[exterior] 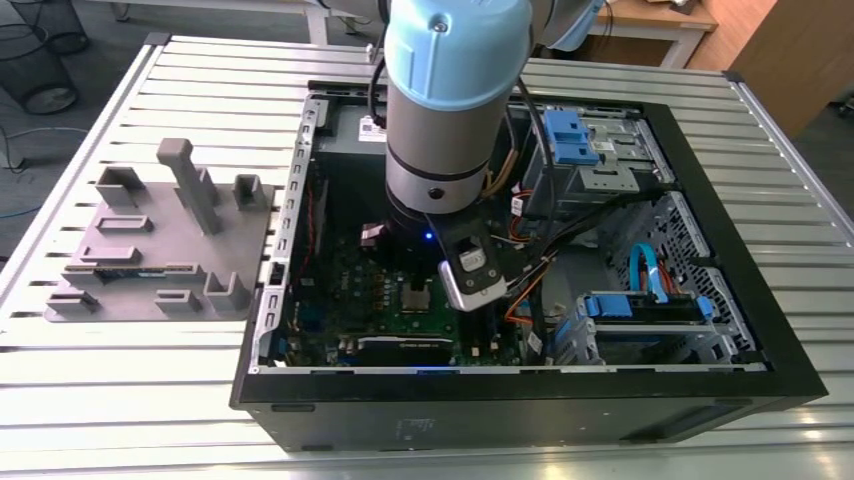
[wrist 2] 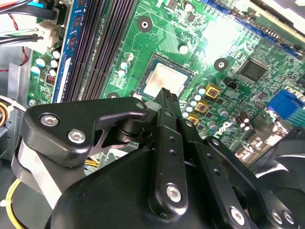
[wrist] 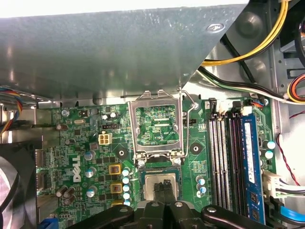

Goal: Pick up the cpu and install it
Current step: 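Close the cpu cover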

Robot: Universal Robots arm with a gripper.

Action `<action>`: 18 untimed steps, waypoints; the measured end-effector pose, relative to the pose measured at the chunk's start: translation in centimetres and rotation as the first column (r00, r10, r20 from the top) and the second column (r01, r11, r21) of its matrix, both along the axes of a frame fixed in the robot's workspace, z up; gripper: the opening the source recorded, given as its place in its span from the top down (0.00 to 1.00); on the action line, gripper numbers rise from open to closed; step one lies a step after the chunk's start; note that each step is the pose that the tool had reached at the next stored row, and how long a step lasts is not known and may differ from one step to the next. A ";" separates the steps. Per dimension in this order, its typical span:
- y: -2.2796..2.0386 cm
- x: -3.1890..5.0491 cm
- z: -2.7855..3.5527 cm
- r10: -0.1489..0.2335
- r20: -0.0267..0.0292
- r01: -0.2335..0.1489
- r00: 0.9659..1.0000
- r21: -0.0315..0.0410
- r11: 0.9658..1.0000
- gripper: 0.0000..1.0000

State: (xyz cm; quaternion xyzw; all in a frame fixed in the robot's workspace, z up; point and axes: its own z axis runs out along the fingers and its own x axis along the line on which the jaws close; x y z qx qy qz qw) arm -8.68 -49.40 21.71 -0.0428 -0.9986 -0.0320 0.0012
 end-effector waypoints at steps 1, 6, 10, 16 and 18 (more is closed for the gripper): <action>0.00 0.00 0.14 0.000 0.000 0.000 1.000 0.000 1.000 0.89; 0.00 0.00 0.28 0.000 0.000 0.000 1.000 0.000 1.000 0.89; 0.00 0.00 0.32 0.000 0.000 0.000 1.000 0.000 1.000 0.89; 0.00 0.00 0.96 0.000 0.000 0.000 1.000 0.000 1.000 0.89; 0.01 0.00 0.98 0.000 0.000 0.000 1.000 0.000 1.000 0.89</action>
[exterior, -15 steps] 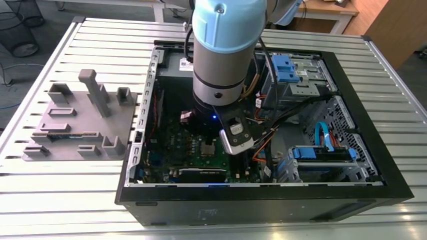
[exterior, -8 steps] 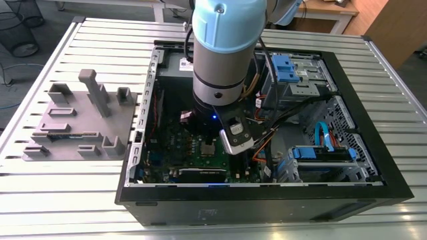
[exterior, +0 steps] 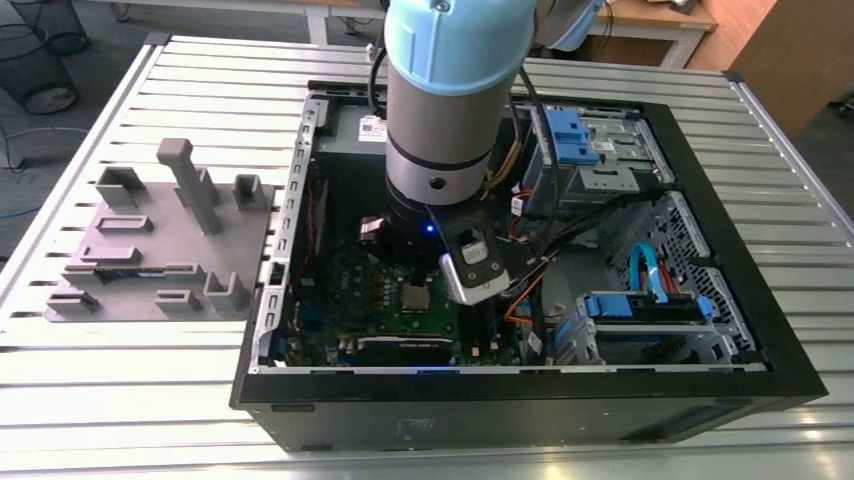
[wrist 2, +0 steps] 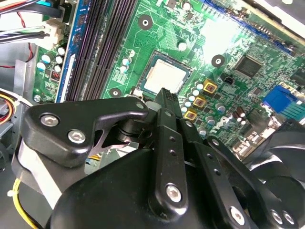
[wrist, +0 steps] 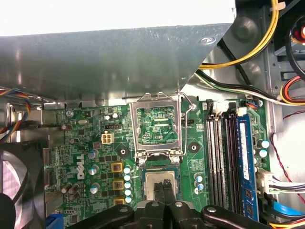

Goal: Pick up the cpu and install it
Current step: 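Close the cpu cover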

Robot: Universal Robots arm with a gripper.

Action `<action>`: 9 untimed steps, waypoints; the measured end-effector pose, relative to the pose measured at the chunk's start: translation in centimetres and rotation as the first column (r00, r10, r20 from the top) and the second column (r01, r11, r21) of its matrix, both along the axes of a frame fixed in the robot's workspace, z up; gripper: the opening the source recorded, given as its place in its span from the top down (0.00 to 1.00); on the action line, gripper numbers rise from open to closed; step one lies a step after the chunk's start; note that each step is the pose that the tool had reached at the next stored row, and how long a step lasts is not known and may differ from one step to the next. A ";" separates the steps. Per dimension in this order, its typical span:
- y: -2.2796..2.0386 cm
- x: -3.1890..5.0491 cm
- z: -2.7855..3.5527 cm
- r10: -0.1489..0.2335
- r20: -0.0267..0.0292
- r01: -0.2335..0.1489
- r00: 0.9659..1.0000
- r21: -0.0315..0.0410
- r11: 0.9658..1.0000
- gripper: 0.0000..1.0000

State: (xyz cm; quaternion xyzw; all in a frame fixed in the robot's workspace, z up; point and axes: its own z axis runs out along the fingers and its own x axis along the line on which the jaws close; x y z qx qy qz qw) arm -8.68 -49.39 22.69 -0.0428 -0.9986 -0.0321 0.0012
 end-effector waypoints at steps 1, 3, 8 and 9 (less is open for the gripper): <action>0.03 0.01 0.00 0.000 0.000 0.000 1.000 0.000 1.000 0.89; 0.20 -0.01 0.01 0.000 0.000 0.000 1.000 0.000 1.000 0.89; 0.72 0.02 -0.10 0.000 0.000 0.000 1.000 0.001 1.000 0.89; 0.84 0.06 -0.14 0.000 0.000 0.000 1.000 0.002 1.000 0.89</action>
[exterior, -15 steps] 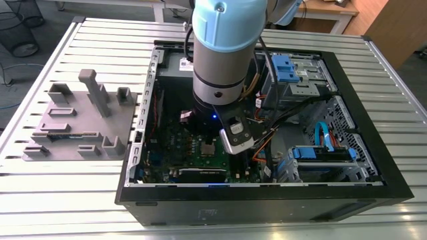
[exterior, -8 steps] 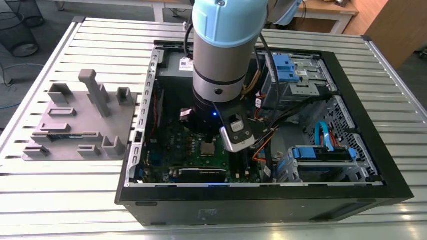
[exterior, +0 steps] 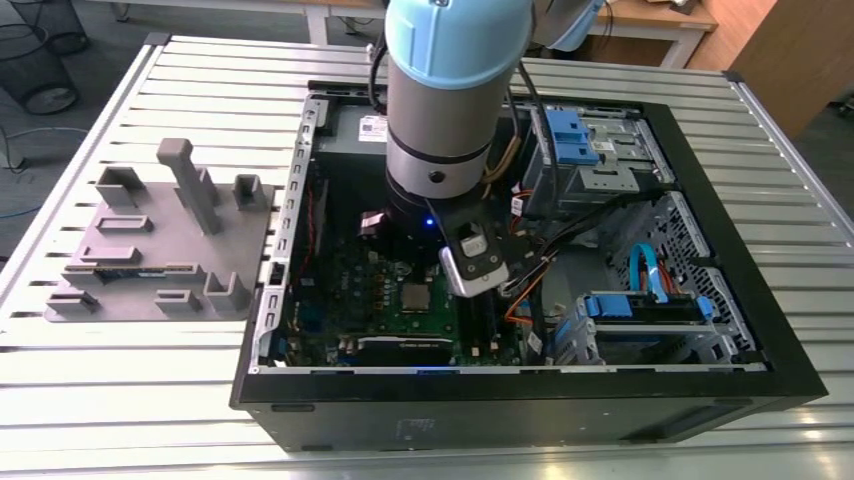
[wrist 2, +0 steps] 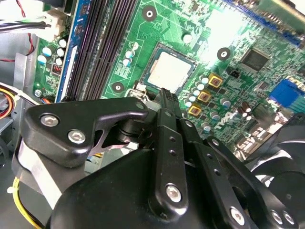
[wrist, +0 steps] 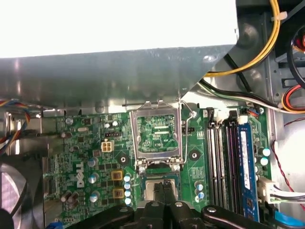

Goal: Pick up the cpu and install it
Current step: 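Close the cpu cover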

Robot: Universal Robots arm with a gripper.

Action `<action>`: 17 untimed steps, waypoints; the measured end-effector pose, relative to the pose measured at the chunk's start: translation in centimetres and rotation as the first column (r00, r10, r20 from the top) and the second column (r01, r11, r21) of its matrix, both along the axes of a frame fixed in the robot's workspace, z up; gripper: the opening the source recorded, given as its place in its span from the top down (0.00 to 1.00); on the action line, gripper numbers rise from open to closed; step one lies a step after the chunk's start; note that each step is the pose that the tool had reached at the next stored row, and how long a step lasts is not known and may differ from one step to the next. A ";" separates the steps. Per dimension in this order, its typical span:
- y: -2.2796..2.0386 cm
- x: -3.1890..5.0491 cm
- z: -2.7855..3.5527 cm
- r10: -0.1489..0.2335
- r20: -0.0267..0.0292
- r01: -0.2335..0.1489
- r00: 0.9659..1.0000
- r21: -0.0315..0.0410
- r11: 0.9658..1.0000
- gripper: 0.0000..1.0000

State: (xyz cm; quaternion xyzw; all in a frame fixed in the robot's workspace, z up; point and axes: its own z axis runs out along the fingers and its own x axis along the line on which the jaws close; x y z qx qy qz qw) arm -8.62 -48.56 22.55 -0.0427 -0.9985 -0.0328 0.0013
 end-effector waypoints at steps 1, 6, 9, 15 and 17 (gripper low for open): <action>0.10 0.05 -0.03 0.000 0.000 0.000 1.000 0.000 1.000 0.89; 0.57 0.73 -0.18 0.000 0.000 0.000 1.000 0.000 1.000 0.89; 0.77 1.22 -0.23 0.000 0.000 0.000 1.000 0.000 1.000 0.89; 1.08 2.21 -0.27 0.000 0.000 0.000 1.000 0.000 1.000 0.89; 1.22 2.57 -0.29 0.000 0.000 0.000 1.000 0.000 1.000 0.89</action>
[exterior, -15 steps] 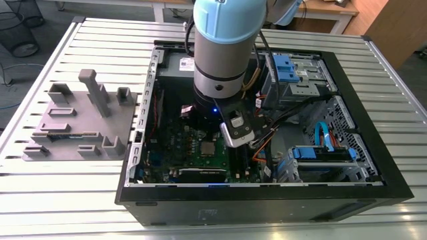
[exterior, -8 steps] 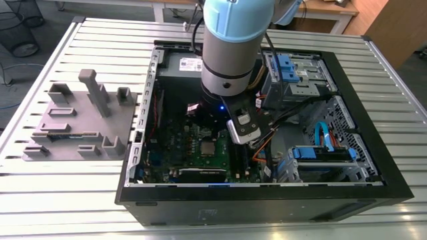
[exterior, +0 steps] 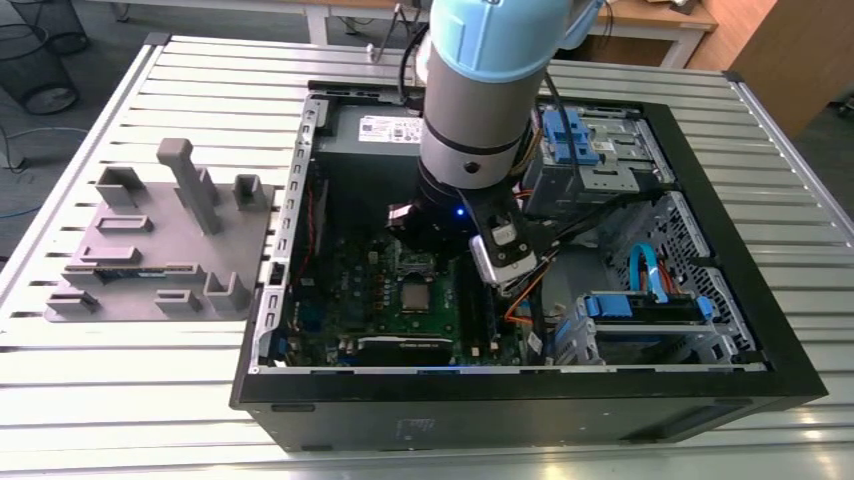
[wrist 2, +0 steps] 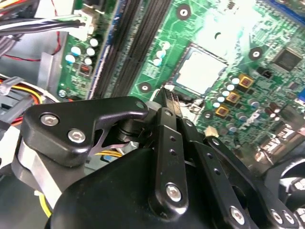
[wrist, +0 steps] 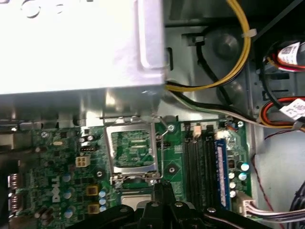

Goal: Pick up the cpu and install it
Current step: 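Close the cpu cover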

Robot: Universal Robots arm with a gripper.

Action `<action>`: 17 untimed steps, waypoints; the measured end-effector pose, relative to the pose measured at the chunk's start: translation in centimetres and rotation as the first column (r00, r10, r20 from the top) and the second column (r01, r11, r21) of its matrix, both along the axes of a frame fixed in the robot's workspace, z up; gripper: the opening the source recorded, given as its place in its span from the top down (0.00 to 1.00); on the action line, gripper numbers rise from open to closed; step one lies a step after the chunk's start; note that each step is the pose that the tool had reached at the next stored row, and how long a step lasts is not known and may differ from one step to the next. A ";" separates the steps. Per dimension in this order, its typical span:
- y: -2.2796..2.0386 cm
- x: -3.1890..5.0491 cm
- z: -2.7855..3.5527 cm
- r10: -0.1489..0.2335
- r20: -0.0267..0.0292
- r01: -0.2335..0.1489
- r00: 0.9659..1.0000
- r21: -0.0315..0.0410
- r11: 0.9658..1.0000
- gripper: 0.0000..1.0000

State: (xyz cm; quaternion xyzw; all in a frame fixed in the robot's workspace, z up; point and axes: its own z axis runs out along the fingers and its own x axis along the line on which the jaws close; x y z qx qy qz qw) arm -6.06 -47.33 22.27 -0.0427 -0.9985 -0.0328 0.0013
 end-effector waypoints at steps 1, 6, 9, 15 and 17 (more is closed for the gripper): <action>0.08 0.17 -0.01 0.000 0.000 0.000 1.000 0.000 1.000 0.89; 0.46 0.71 -0.05 0.006 0.000 -0.006 1.000 0.000 1.000 0.89; 0.50 0.73 -0.08 0.030 0.000 -0.030 1.000 0.000 1.000 0.89; 0.50 0.73 -0.14 0.122 0.002 -0.122 0.993 0.002 0.993 0.89; 0.51 0.73 -0.14 0.146 0.006 -0.146 0.989 0.006 0.989 0.89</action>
